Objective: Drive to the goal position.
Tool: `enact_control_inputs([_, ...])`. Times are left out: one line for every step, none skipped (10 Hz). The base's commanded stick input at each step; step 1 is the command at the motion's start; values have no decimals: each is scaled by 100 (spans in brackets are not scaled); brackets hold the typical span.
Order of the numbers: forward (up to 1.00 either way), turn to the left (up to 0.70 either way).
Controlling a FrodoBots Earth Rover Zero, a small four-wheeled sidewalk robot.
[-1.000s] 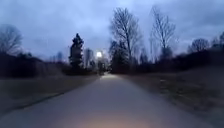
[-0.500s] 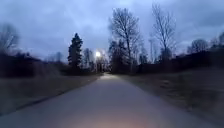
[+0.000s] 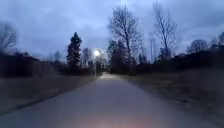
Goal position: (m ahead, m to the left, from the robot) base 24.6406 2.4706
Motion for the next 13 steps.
enact_control_inputs([100, 0])
enact_control_inputs([100, 0])
enact_control_inputs([100, 0])
enact_control_inputs([100, 0])
enact_control_inputs([100, 0])
enact_control_inputs([100, 0])
enact_control_inputs([100, 0])
enact_control_inputs([100, 0])
enact_control_inputs([100, 0])
enact_control_inputs([100, 0])
enact_control_inputs([100, 0])
enact_control_inputs([100, 0])
enact_control_inputs([100, 0])
